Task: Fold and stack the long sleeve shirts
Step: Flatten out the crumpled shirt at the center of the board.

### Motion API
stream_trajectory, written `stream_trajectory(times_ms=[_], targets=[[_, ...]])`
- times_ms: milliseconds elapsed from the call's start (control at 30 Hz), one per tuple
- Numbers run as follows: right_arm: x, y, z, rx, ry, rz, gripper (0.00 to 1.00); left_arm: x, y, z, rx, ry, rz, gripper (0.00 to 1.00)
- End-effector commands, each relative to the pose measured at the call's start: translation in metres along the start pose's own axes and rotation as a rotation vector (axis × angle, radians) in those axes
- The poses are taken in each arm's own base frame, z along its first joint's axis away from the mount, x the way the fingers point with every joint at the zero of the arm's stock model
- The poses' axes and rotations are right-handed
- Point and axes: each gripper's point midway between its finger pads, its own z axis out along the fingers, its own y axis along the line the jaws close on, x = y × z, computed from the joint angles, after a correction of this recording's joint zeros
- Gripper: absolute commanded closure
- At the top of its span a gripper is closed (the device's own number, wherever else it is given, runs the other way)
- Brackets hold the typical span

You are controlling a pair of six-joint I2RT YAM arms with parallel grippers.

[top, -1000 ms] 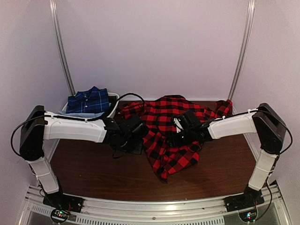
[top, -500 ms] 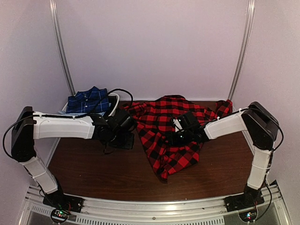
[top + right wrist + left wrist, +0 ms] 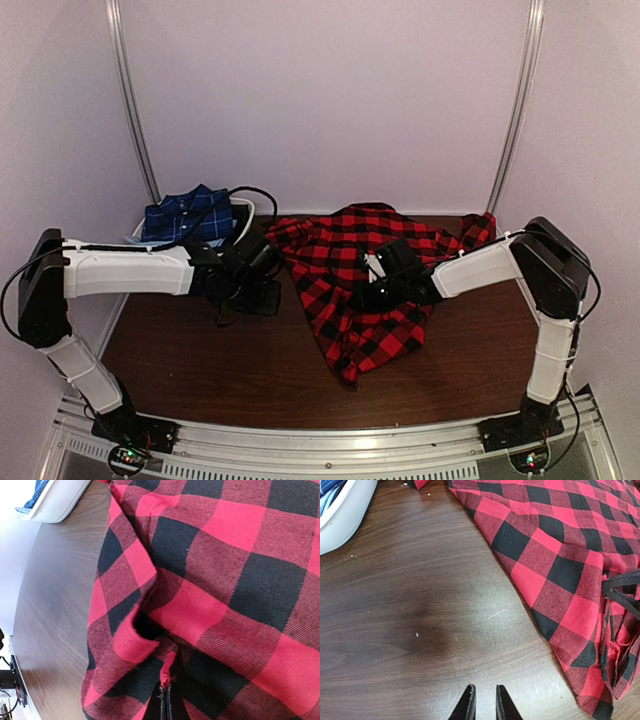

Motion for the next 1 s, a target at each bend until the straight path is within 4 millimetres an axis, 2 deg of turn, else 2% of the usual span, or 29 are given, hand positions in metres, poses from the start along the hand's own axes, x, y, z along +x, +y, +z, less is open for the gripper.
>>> stream_trajectory(times_ms=[0,133,267,367,467,567,633,800,867,967], targets=[[-0.008,0.032,-0.004,-0.049,-0.017,-0.047,1.00,-0.015,0.001,-0.009,0.028,-0.053,-0.020,0.85],[0.000,0.071,-0.009,-0.099,-0.007,-0.099,1.00,-0.018,0.004,-0.011,0.027,-0.062,-0.027,0.85],[0.016,0.126,-0.007,-0.164,0.018,-0.187,1.00,-0.019,0.010,-0.012,0.022,-0.066,-0.044,0.85],[0.038,0.172,-0.001,-0.225,0.053,-0.265,1.00,-0.020,0.024,-0.015,0.009,-0.072,-0.084,0.85],[0.061,0.199,0.013,-0.257,0.102,-0.324,1.00,-0.017,0.038,-0.018,0.003,-0.077,-0.134,0.85],[0.075,0.207,0.029,-0.261,0.150,-0.353,1.00,-0.013,0.047,-0.020,0.000,-0.076,-0.159,0.84],[0.074,0.210,0.031,-0.258,0.152,-0.363,0.94,-0.011,0.048,-0.020,0.002,-0.075,-0.161,0.83],[0.057,0.204,0.019,-0.193,0.107,-0.408,0.64,-0.009,0.043,-0.018,0.027,-0.061,-0.143,0.77],[0.050,0.198,0.011,-0.158,0.089,-0.412,0.57,-0.010,0.039,-0.016,0.046,-0.059,-0.135,0.75],[0.036,0.175,-0.003,-0.082,0.050,-0.395,0.52,-0.014,0.028,-0.014,0.088,-0.058,-0.120,0.74]])
